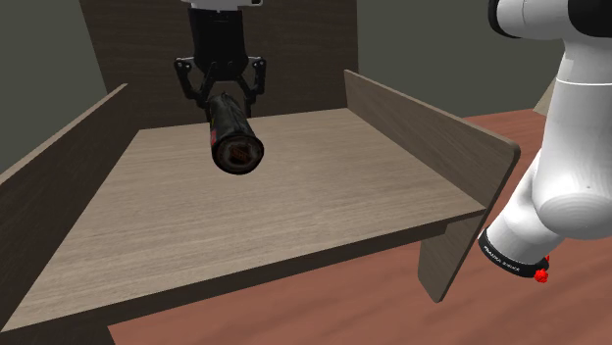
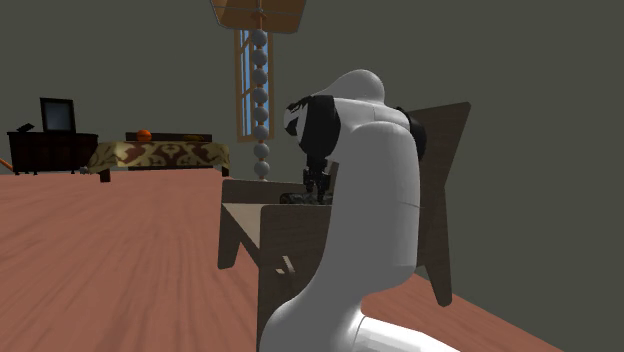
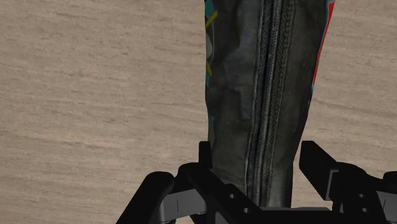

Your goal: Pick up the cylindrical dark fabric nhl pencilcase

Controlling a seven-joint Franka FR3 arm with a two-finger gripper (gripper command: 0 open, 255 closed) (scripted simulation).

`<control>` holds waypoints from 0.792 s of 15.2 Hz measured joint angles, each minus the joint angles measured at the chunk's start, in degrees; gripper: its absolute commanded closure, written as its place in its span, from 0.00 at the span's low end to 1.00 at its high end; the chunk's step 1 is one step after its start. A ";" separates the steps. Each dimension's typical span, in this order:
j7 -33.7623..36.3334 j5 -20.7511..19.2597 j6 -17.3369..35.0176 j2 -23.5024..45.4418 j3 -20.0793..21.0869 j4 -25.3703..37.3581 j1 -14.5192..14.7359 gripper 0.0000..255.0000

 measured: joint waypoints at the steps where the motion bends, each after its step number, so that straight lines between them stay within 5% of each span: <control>1: 0.01 -0.02 -0.02 0.04 0.00 0.05 0.02 1.00; 12: 0.49 -1.17 -6.44 2.11 -0.01 8.20 1.70 1.00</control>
